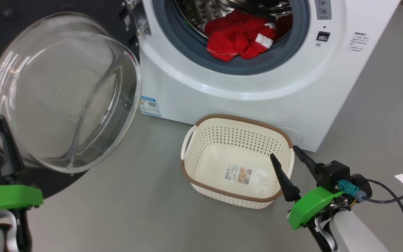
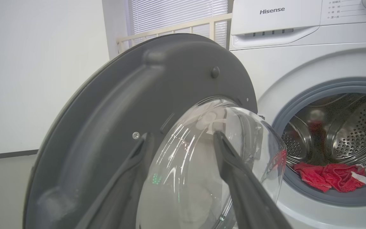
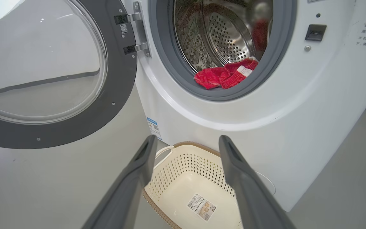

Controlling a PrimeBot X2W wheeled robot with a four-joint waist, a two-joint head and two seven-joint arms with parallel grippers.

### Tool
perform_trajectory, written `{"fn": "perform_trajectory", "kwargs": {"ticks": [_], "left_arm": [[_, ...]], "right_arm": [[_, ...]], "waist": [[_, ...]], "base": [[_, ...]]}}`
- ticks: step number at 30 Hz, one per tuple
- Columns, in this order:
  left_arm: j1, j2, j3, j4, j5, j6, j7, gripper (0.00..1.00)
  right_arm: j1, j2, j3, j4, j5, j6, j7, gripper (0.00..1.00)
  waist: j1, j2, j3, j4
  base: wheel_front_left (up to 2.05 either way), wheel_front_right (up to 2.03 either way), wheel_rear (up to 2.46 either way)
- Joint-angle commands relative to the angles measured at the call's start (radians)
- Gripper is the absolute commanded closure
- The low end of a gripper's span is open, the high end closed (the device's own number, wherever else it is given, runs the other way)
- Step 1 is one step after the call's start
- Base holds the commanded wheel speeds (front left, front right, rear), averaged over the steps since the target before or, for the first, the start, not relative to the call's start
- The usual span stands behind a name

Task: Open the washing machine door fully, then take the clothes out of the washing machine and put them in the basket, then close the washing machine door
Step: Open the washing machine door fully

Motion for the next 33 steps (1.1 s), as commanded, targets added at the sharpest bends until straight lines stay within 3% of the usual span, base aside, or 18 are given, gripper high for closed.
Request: {"fn": "perform_trajectory", "kwargs": {"ticks": [1, 11, 15, 21, 33], "left_arm": [[-0.004, 0.033, 0.031, -0.040, 0.011, -0.010, -0.009, 0.00], [0.030, 0.017, -0.051, -0.134, -0.012, -0.091, 0.033, 0.00], [0.041, 0.028, -0.107, -0.159, -0.019, -0.162, 0.045, 0.00], [0.063, 0.020, -0.157, -0.179, -0.054, -0.215, 0.061, 0.00], [0.157, 0.011, -0.159, -0.176, -0.096, -0.221, 0.052, 0.00]], "right_arm": [[-0.007, 0.007, 0.013, -0.023, 0.005, 0.005, -0.012, 0.00], [0.019, 0.007, -0.056, -0.095, -0.016, 0.005, -0.013, 0.00], [0.034, 0.007, -0.083, -0.133, -0.016, 0.005, -0.013, 0.00], [0.059, 0.008, -0.135, -0.185, -0.030, 0.005, -0.013, 0.00], [0.102, 0.008, -0.139, -0.245, -0.080, 0.005, -0.013, 0.00]], "waist": [[0.0000, 0.0000, -0.019, -0.023], [0.0000, 0.0000, -0.051, -0.121], [0.0000, 0.0000, -0.057, -0.167], [0.0000, 0.0000, -0.070, -0.243], [0.0000, 0.0000, -0.097, -0.381]], "base": [[0.00, 0.00, 0.00], [0.00, 0.00, 0.00], [0.00, 0.00, 0.00], [0.00, 0.00, 0.00], [0.00, 0.00, 0.00]]}}
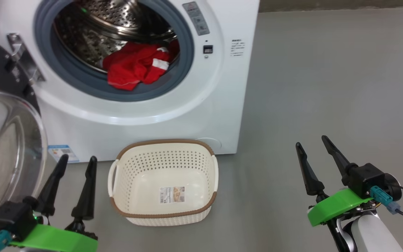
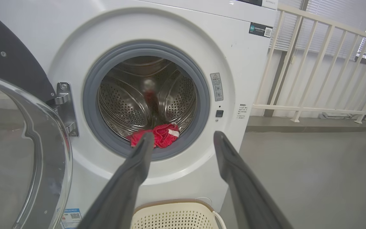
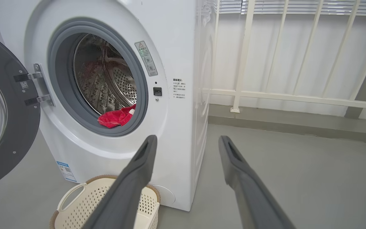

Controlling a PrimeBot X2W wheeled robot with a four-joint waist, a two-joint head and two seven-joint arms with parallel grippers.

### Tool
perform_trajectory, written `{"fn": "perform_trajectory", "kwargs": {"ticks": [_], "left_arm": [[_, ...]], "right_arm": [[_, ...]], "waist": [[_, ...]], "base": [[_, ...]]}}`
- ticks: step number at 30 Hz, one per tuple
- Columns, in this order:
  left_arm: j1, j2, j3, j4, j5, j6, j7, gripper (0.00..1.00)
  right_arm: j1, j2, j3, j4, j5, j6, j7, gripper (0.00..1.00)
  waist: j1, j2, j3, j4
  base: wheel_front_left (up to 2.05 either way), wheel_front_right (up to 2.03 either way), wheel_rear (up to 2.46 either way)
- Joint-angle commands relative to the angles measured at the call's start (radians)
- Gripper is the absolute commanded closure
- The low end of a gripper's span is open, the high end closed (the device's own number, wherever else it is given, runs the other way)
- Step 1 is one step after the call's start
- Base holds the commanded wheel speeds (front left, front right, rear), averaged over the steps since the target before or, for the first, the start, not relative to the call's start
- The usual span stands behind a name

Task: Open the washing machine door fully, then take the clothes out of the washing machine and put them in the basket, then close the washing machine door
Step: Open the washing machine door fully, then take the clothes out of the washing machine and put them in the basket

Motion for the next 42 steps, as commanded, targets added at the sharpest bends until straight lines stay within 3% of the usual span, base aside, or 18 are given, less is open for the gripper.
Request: {"fn": "perform_trajectory", "kwargs": {"ticks": [1, 7, 22, 42], "left_arm": [[-0.008, 0.023, 0.040, -0.024, -0.002, 0.005, -0.012, 0.00], [0.048, 0.014, 0.051, -0.015, -0.019, 0.006, -0.032, 0.00], [0.160, 0.002, 0.069, 0.031, 0.035, 0.064, -0.060, 0.00], [0.192, -0.010, 0.079, 0.026, 0.063, 0.104, -0.058, 0.00]], "right_arm": [[-0.004, 0.003, 0.026, -0.036, -0.009, 0.005, -0.006, 0.00], [0.013, 0.003, 0.047, -0.070, -0.002, 0.005, -0.006, 0.00], [0.052, 0.003, 0.051, -0.097, 0.003, 0.005, -0.006, 0.00], [0.074, 0.003, 0.074, -0.102, 0.000, 0.005, -0.006, 0.00]], "waist": [[0.0000, 0.0000, -0.013, -0.043], [0.0000, 0.0000, -0.021, -0.079], [0.0000, 0.0000, -0.060, -0.122], [0.0000, 0.0000, -0.077, -0.117]], "base": [[0.00, 0.00, 0.00], [0.00, 0.00, 0.00], [0.00, 0.00, 0.00], [0.07, -0.11, 0.04]]}}
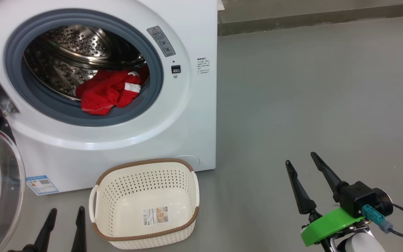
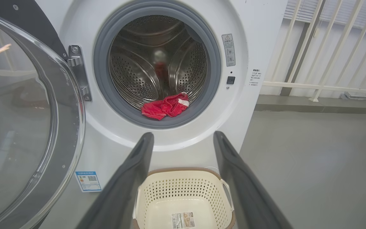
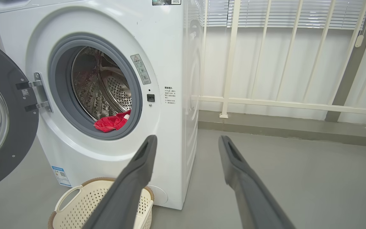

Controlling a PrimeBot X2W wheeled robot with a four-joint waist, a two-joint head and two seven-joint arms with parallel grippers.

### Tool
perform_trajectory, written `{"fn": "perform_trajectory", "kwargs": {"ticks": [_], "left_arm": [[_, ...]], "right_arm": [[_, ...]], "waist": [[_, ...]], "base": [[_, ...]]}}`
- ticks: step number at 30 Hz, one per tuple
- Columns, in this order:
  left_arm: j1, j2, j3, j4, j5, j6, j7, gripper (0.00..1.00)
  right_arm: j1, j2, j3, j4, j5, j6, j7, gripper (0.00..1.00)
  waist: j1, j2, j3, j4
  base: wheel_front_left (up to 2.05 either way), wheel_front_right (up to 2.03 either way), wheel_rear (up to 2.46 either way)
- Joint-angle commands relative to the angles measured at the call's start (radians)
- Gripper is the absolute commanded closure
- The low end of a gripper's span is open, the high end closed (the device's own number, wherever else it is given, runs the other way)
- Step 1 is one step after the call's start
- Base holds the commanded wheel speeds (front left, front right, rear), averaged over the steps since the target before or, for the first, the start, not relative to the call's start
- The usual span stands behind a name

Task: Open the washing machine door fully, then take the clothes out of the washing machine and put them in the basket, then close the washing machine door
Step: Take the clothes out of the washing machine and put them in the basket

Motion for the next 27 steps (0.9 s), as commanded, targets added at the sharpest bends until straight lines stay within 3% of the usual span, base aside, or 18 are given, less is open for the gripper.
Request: {"fn": "perform_trajectory", "kwargs": {"ticks": [1, 18, 27], "left_arm": [[-0.023, 0.017, 0.035, -0.029, 0.008, 0.009, -0.002, 0.00], [-0.022, 0.013, 0.040, -0.083, 0.009, 0.019, -0.007, 0.00], [-0.012, 0.012, 0.032, -0.084, 0.014, 0.031, -0.005, 0.00]], "right_arm": [[-0.017, 0.002, 0.024, -0.026, -0.001, 0.005, -0.006, 0.00], [-0.018, 0.002, 0.030, -0.010, 0.001, 0.005, -0.006, 0.00], [-0.017, 0.002, 0.036, -0.013, 0.001, 0.005, -0.006, 0.00]], "waist": [[0.0000, -0.0001, 0.001, 0.000], [0.0000, -0.0001, -0.004, -0.003], [0.0000, -0.0001, -0.005, -0.001]], "base": [[0.70, -0.85, 0.15], [1.58, -1.67, 0.09], [0.69, -0.69, 0.00]]}}
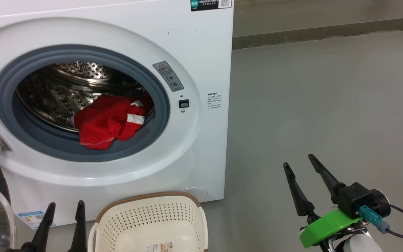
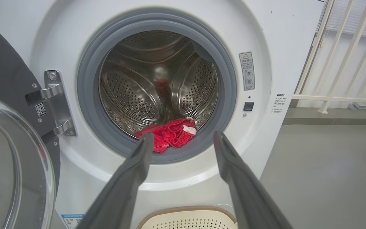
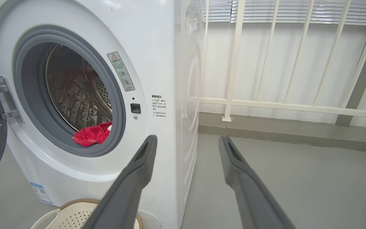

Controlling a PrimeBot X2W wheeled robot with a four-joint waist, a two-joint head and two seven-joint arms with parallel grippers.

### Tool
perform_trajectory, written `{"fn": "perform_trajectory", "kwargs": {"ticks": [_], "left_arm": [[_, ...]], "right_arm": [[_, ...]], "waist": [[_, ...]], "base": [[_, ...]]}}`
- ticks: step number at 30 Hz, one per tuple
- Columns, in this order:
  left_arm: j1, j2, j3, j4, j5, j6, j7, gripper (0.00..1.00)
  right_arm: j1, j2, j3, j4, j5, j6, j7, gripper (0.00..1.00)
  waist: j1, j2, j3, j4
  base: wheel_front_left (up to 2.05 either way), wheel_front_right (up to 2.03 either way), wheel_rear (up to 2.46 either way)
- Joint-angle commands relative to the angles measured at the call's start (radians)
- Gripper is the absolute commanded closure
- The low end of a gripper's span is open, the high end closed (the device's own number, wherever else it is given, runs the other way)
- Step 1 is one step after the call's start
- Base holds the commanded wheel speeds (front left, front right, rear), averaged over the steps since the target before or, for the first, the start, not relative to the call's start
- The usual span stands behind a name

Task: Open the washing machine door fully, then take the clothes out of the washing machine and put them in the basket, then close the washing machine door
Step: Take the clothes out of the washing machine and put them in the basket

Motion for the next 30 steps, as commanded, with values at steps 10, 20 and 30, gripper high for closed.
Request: {"fn": "perform_trajectory", "kwargs": {"ticks": [10, 20, 30], "left_arm": [[-0.015, 0.017, 0.042, -0.043, -0.007, 0.021, -0.006, 0.00], [-0.012, 0.014, 0.042, -0.050, -0.009, 0.029, -0.008, 0.00], [-0.061, 0.017, 0.034, -0.029, -0.012, 0.023, -0.004, 0.00]], "right_arm": [[-0.020, 0.002, 0.037, -0.022, -0.002, 0.005, -0.006, 0.00], [-0.021, 0.002, 0.033, -0.021, 0.000, 0.005, -0.006, 0.00], [-0.023, 0.002, 0.035, -0.025, -0.008, 0.005, -0.006, 0.00]], "waist": [[0.0000, 0.0000, 0.007, -0.003], [0.0000, 0.0000, 0.013, -0.001], [0.0000, 0.0000, 0.038, 0.026]], "base": [[0.00, 0.00, 0.00], [0.00, 0.00, 0.00], [0.00, 0.00, 0.00]]}}
